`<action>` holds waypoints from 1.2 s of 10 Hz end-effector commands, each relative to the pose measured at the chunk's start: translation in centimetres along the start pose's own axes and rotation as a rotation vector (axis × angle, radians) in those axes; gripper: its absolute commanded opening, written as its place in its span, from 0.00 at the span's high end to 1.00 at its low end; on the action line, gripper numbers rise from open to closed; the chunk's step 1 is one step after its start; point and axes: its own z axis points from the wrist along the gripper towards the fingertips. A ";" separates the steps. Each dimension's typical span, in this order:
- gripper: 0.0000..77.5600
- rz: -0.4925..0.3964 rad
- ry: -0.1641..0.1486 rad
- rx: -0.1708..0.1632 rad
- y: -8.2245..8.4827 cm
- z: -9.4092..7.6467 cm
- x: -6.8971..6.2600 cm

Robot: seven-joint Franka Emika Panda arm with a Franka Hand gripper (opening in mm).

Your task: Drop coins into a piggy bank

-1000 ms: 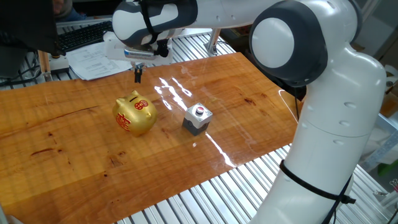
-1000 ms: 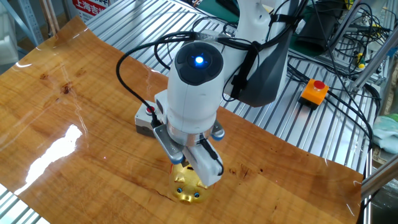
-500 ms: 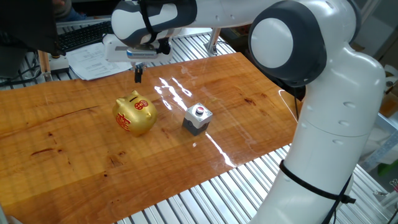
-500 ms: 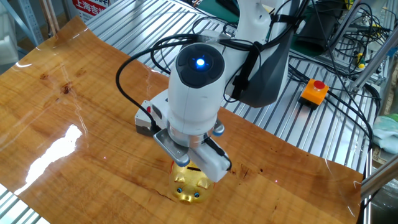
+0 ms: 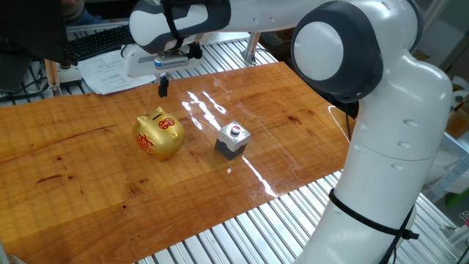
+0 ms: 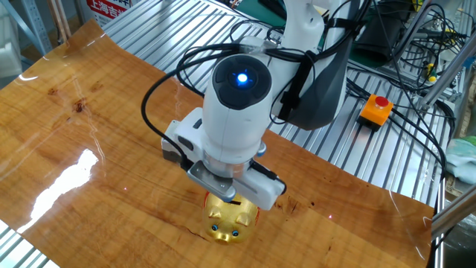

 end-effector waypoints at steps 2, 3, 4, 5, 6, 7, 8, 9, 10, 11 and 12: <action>0.98 -0.242 0.010 0.040 -0.1 -0.6 -0.3; 0.98 -0.239 0.014 0.058 -0.2 -0.6 -0.3; 0.98 -0.239 0.016 0.058 -0.2 -0.7 -0.3; 0.98 -0.236 0.019 0.059 -0.3 -0.8 -0.2; 0.98 -0.233 0.019 0.061 -0.3 -0.8 -0.2; 0.98 -0.228 0.023 0.064 -0.4 -1.0 -0.1; 0.98 -0.227 0.024 0.066 -0.5 -1.0 -0.1; 0.98 -0.228 0.024 0.067 -0.5 -1.0 -0.1; 0.98 -0.234 0.028 0.065 -0.6 -1.2 0.0; 0.98 -0.240 0.028 0.065 -0.7 -1.2 0.1; 0.98 -0.241 0.028 0.065 -0.8 -1.3 0.1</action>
